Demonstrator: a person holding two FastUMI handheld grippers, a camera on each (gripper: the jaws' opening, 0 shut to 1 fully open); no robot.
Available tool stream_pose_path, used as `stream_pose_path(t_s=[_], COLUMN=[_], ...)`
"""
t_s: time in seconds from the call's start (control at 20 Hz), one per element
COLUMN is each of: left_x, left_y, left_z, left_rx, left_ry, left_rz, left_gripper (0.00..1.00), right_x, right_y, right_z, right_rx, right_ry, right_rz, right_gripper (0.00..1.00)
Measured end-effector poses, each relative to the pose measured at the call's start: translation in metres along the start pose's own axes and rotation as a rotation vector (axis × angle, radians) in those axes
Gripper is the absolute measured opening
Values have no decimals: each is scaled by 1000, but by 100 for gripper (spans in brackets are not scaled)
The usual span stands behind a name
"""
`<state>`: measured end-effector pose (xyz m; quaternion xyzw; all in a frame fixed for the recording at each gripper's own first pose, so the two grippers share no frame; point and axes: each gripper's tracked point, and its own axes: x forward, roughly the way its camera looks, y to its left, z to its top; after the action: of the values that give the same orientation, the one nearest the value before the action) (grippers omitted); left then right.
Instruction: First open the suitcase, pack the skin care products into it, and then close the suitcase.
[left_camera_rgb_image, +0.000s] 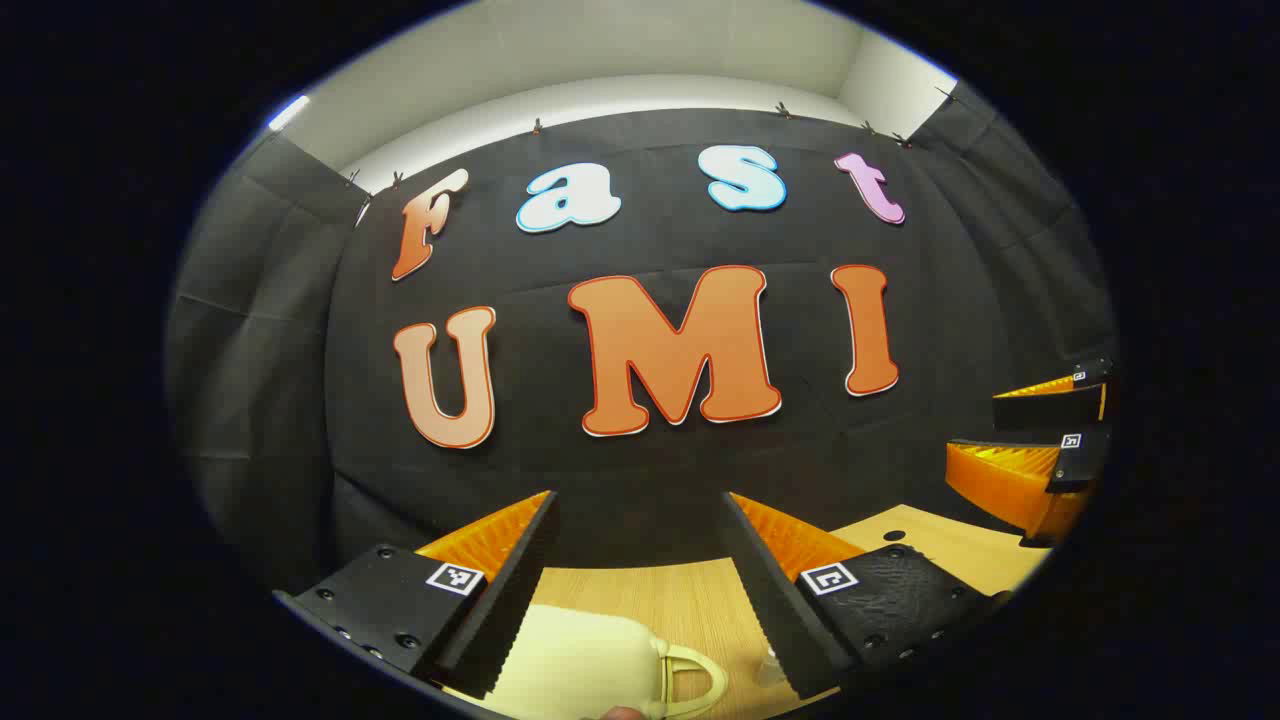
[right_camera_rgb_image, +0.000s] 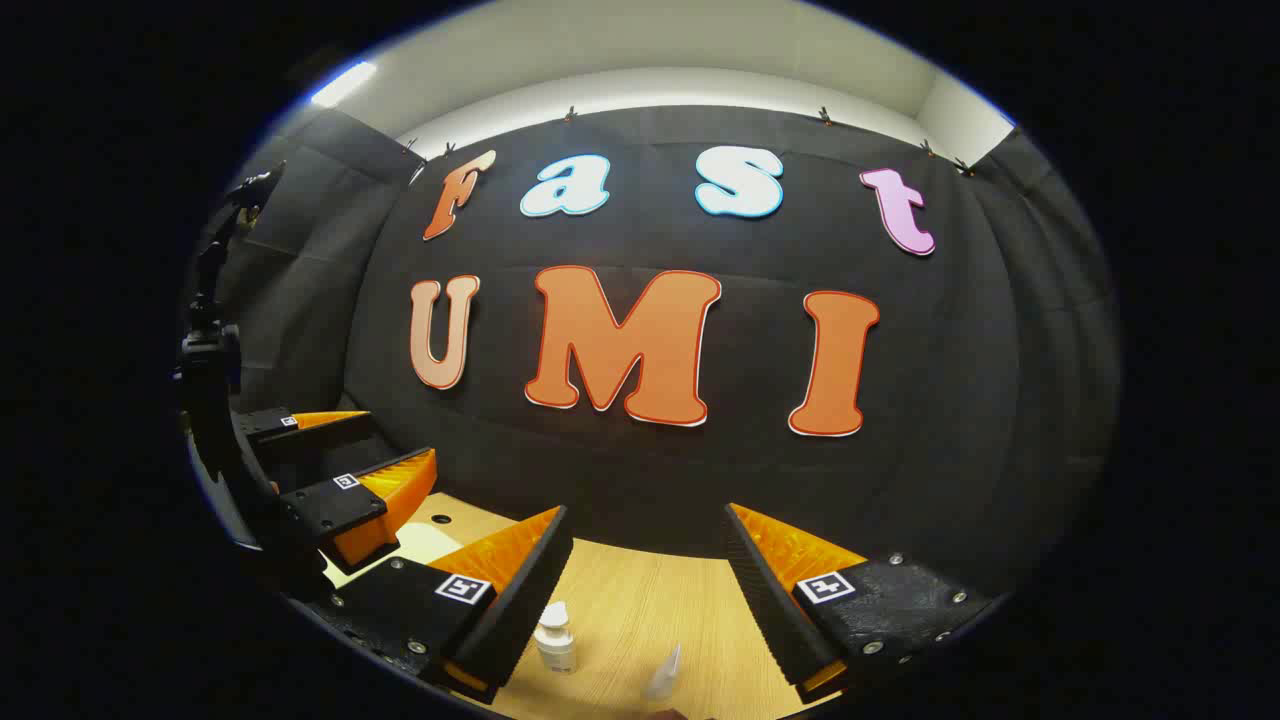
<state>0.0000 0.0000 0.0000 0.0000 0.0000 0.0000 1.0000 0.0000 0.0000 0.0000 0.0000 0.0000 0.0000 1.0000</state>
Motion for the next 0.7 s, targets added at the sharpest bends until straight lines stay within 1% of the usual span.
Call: stream_pose_path(t_s=[0.35,0.7], left_x=[2,-4], left_y=[0,-7], left_z=[0,3], left_rx=[5,38], left_ry=[8,5], left_rz=[26,21], left_gripper=[99,99], right_x=[-1,-1], right_y=[3,6], right_z=[-2,-6], right_rx=[5,24], right_ry=[1,16], right_rz=[29,49], right_gripper=[96,96])
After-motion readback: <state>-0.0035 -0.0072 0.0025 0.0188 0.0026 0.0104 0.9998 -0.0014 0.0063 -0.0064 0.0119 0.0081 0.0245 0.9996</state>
